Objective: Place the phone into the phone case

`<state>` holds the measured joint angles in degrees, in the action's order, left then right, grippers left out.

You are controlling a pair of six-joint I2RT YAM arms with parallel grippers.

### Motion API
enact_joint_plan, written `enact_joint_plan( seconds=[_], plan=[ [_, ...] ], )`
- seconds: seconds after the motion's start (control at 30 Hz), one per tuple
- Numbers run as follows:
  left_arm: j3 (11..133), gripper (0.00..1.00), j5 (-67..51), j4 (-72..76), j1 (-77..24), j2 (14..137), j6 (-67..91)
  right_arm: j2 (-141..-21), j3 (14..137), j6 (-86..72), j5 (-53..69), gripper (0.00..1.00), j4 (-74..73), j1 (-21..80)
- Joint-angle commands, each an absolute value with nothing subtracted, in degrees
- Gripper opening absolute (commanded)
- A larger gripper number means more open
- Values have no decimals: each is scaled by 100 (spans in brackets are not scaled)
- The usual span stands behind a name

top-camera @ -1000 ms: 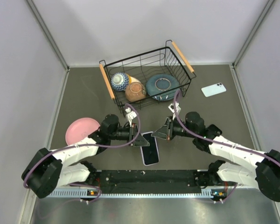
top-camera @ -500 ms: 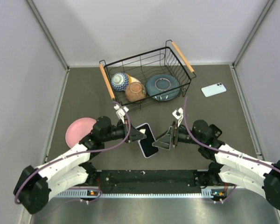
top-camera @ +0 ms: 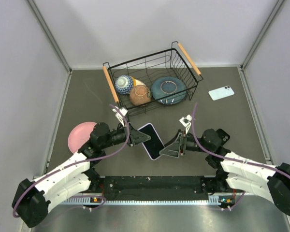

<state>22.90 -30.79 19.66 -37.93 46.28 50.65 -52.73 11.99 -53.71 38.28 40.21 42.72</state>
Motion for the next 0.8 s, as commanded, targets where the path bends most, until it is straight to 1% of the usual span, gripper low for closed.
enact_joint_plan(
  seconds=[0.0, 0.07, 0.1, 0.17, 0.2, 0.23, 0.27, 0.3, 0.37, 0.53, 0.57, 0.63, 0.7, 0.73, 0.77],
  plan=[
    [2276, 0, -3138, 2769, -3788, 4544, 5256, -5422, 1143, -5616, 4060, 62, 5052, 4324],
    [2268, 0, -3050, 2690, -3779, 4518, 5221, -5440, 1090, -5748, 4061, 56, 5194, 4324],
    [2276, 0, -3015, 2637, -3779, 4500, 5203, -5440, 1072, -5774, 4052, 50, 5273, 4316],
    [2303, 0, -2752, 2295, -3779, 4439, 5072, -5432, 1064, -5827, 4034, 43, 5274, 4324],
    [2329, 0, -2629, 2111, -3779, 4430, 4984, -5414, 1072, -5862, 3999, 37, 5247, 4316],
    [2460, 0, -2332, 1874, -3779, 4404, 4722, -5388, 1098, -5915, 3956, 34, 5073, 4315],
    [2557, 0, -2164, 1202, -3788, 4412, 4607, -5362, 1142, -5959, 3877, 29, 4915, 4315],
    [2627, 0, -2058, 978, -3788, 4447, 4466, -5361, 1203, -5994, 3702, 18, 4748, 4315],
    [2707, 0, -1882, 696, -3788, 4491, 4202, -5405, 1458, -6117, 3639, 0, 4369, 4316],
    [2663, 0, -1925, 703, -3788, 4667, 4122, -5449, 2073, -6170, 3525, 0, 3632, 4298],
    [2663, 0, -1942, 703, -3797, 4693, 4122, -5388, 2170, -6109, 3429, 0, 2934, 4307],
    [2680, 0, -2021, 686, -3788, 4711, 4174, -5370, 2434, -5882, 3217, 0, 2323, 4315],
    [2698, 0, -2292, 729, -3788, 4720, 4236, -5353, 2409, -5783, 3392, 1, 2477, 4324],
    [2698, 0, -2433, 869, -3788, 4728, 4349, -5318, 2365, -5731, 3453, 8, 2618, 4324],
    [2707, 0, -2565, 931, -3788, 4729, 4411, -5283, 2312, -5696, 3559, 21, 2750, 4324]
  ],
)
